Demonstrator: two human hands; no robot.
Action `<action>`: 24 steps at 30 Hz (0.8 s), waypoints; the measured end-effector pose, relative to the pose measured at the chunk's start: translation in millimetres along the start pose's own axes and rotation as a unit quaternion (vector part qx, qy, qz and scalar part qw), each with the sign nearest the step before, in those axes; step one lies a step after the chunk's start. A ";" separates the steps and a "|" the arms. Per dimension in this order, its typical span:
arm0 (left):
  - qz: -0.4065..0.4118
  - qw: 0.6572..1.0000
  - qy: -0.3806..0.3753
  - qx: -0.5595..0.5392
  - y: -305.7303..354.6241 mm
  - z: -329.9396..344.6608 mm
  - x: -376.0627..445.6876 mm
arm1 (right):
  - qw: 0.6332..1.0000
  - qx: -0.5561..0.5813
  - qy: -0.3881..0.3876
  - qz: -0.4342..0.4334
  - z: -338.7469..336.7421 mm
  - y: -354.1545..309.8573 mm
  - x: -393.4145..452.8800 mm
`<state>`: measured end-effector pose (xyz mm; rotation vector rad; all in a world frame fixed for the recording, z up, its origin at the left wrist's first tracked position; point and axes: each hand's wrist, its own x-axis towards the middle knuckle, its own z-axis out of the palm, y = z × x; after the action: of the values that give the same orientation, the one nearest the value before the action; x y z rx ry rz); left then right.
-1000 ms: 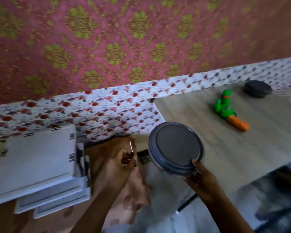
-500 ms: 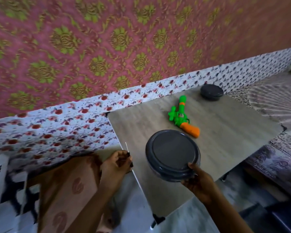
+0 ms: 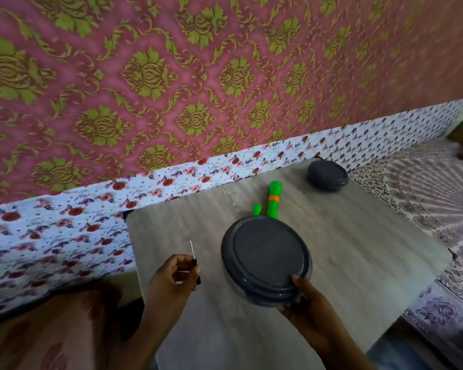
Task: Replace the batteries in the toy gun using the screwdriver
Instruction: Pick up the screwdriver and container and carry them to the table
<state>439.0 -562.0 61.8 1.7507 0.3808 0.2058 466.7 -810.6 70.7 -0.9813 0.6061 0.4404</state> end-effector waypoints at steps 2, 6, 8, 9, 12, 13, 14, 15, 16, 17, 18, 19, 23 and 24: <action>0.002 1.000 0.015 -0.003 1.4 12.2 11.2 | 1.000 0.001 -0.007 -0.004 -2.9 -23.1 20.5; -0.019 0.998 0.056 -0.015 -2.4 54.9 38.2 | 0.999 -0.037 -0.023 -0.019 -19.9 -80.7 72.4; -0.036 0.994 0.094 -0.030 -1.5 85.6 50.2 | 0.997 -0.062 -0.039 -0.028 -37.5 -110.5 101.8; -0.040 0.992 0.115 -0.036 -0.9 101.4 55.4 | 0.995 -0.081 -0.048 -0.028 -47.2 -124.1 114.5; -0.036 0.985 0.162 -0.055 1.5 155.6 69.2 | 0.988 -0.139 -0.065 -0.032 -78.5 -166.8 150.9; -0.036 0.982 0.174 -0.061 3.4 177.0 72.4 | 0.987 -0.144 -0.073 -0.027 -92.0 -182.6 161.2; -0.035 0.981 0.182 -0.066 6.4 192.5 75.2 | 0.986 -0.146 -0.076 -0.023 -102.5 -194.2 169.7; -0.038 0.979 0.187 -0.074 11.1 212.0 77.4 | 0.986 -0.147 -0.074 -0.015 -115.7 -208.1 177.2; -0.042 0.976 0.193 -0.090 15.8 227.4 78.1 | 0.986 -0.149 -0.068 -0.010 -126.8 -219.6 183.3; -0.046 0.972 0.203 -0.107 19.4 240.8 79.7 | 0.987 -0.148 -0.063 -0.004 -137.5 -229.7 189.0; -0.052 0.967 0.217 -0.123 22.4 259.3 80.0 | 0.987 -0.148 -0.060 0.005 -154.2 -242.8 195.8; -0.054 0.963 0.230 -0.134 25.3 271.8 80.4 | 0.988 -0.147 -0.056 0.013 -166.8 -252.2 200.9; -0.043 0.959 0.246 -0.138 39.5 317.8 73.8 | 0.990 -0.126 -0.045 0.037 -217.2 -286.5 221.3; -0.042 0.959 0.245 -0.135 43.8 326.5 71.4 | 0.991 -0.119 -0.042 0.039 -227.6 -292.3 226.0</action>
<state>623.1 -842.5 29.5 1.3969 0.7471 0.6081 749.6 -1134.6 13.5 -1.1626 0.5249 0.6308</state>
